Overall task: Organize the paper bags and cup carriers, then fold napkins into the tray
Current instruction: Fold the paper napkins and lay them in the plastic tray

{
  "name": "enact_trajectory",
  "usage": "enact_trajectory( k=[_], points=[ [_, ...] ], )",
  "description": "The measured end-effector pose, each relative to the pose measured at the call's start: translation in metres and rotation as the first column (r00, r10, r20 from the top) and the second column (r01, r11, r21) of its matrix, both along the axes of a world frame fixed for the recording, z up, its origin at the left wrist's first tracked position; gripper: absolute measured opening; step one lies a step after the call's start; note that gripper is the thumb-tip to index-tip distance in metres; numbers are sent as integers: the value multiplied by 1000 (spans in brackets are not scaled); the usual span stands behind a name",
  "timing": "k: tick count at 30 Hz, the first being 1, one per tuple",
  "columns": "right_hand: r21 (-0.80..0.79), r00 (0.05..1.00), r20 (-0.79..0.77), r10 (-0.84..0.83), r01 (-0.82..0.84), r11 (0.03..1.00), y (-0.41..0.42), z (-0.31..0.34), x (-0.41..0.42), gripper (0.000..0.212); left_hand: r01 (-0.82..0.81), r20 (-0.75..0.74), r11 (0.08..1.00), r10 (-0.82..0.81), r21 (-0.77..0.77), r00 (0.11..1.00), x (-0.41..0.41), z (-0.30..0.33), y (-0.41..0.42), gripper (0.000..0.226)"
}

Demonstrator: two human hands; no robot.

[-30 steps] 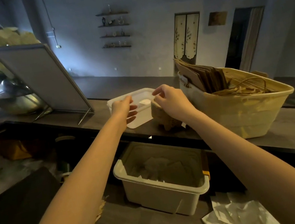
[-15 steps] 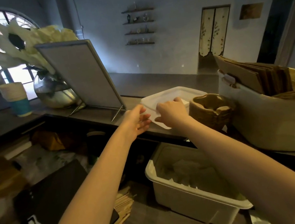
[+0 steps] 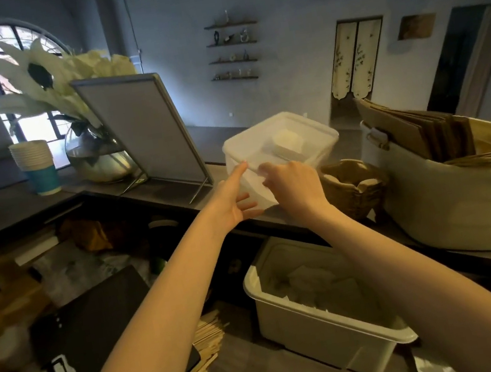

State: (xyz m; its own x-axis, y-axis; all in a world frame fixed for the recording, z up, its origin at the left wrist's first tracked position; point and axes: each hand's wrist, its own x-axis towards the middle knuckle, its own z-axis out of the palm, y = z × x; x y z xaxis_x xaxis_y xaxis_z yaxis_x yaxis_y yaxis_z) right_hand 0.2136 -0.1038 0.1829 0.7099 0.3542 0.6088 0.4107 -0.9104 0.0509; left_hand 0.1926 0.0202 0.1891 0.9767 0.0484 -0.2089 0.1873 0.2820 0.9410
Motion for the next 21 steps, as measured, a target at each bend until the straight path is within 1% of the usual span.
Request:
enact_trajectory(
  k=[3,4,6,8,10,12,13,15,17,19,21],
  points=[
    [-16,996,60,70,-70,997,-1,9,-15,34,44,45,998,-42,-39,998,-4,8,-3,57],
    [-32,992,85,92,-89,995,-2,12,-22,34,36,66,998,-32,-54,997,-8,11,-6,55],
    [-35,986,108,130,-127,991,-6,18,-33,34,-32,98,995,41,-91,994,-16,16,-11,46],
    [-12,982,77,170,-170,985,-12,26,-42,34,-111,111,991,120,-78,987,-22,21,-14,44],
    [26,973,-8,233,-232,972,-20,35,-51,34,-148,110,988,153,-53,982,-31,26,-14,43],
    [141,950,-75,304,-291,946,-30,46,-64,34,-152,93,987,157,-58,983,-37,30,-8,45],
    [203,949,-65,310,-292,935,-37,51,-69,34,-147,82,986,153,-74,985,-40,32,-3,47],
    [326,968,8,251,-240,915,-52,61,-77,33,-127,58,985,134,-117,989,-48,37,8,51],
    [459,990,16,139,-131,879,-66,69,-77,35,-123,41,987,128,-108,991,-55,41,20,53],
    [556,996,-76,39,10,831,-75,72,-76,44,-127,48,991,129,-32,990,-66,45,29,52],
    [639,979,-202,28,111,761,-79,74,-77,50,-130,61,989,126,66,990,-75,46,37,49]
  ],
)
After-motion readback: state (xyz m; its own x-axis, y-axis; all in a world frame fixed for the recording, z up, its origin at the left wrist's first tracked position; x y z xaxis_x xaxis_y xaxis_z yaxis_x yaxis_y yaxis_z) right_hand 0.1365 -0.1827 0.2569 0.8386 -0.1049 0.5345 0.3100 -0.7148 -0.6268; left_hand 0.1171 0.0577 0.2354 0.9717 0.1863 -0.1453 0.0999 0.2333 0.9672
